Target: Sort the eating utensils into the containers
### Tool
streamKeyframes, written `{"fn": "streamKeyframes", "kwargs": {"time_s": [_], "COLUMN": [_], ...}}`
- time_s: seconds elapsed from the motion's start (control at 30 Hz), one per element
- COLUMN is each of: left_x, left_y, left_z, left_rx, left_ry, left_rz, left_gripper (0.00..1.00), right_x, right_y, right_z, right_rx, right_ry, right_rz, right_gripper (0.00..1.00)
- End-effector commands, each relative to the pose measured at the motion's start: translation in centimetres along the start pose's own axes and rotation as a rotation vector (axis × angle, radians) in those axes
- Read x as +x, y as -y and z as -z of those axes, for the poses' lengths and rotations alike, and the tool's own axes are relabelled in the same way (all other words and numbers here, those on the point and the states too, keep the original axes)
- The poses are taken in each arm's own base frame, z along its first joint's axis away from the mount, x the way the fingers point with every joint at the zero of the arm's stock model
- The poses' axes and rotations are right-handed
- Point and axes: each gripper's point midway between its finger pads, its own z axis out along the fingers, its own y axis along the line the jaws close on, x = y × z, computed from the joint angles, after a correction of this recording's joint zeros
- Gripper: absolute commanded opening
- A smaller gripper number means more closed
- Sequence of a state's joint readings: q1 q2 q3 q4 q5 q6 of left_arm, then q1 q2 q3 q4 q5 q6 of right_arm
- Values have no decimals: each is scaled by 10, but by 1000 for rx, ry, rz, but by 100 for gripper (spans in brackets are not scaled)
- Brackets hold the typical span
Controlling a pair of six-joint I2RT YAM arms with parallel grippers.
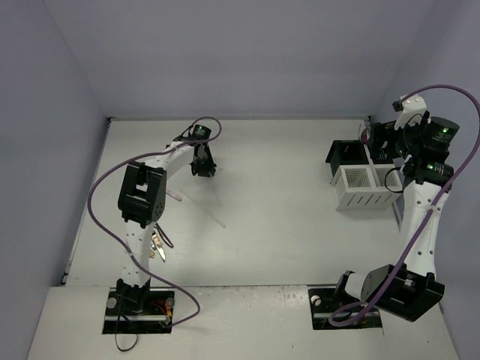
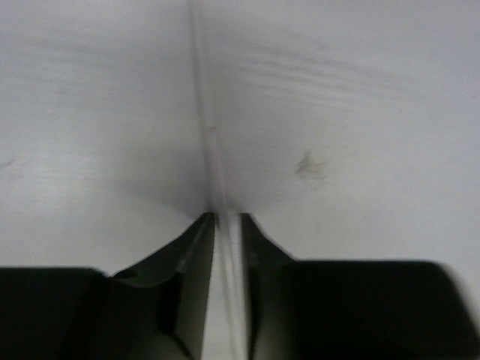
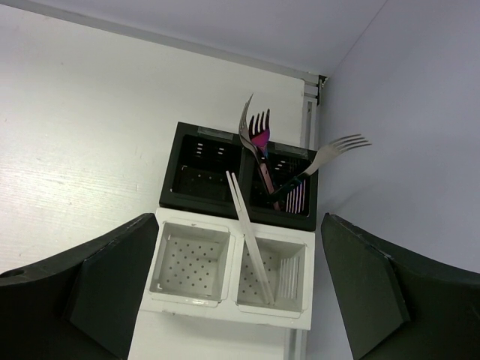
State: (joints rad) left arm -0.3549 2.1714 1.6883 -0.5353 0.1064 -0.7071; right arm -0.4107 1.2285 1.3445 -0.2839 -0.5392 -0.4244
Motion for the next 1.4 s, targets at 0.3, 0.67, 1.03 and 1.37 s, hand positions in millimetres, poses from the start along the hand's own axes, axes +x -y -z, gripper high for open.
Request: {"fn": "streamKeyframes", "kwargs": {"time_s": [0.3, 0.67, 1.03, 1.37], "left_x": [-16, -53, -33, -13], "left_y": [53, 97, 140, 156], "left_z": [-15, 90, 205, 261], "left_rx": [123, 335, 723, 870], "left_ry": [40, 235, 339, 380], "left_rz": [-180, -341, -374, -393], "left_gripper": [0, 0, 0, 0], "right_x": [-40, -80, -98, -130], "right_y": [-14, -114, -230, -298], "right_z": [9, -1, -44, -58], "right_rx": [-55, -402, -750, -949], "right_ry": [96, 145, 37, 18], "right_rz": [1, -168, -447, -574], "right_gripper": [87, 87, 89, 93]}}
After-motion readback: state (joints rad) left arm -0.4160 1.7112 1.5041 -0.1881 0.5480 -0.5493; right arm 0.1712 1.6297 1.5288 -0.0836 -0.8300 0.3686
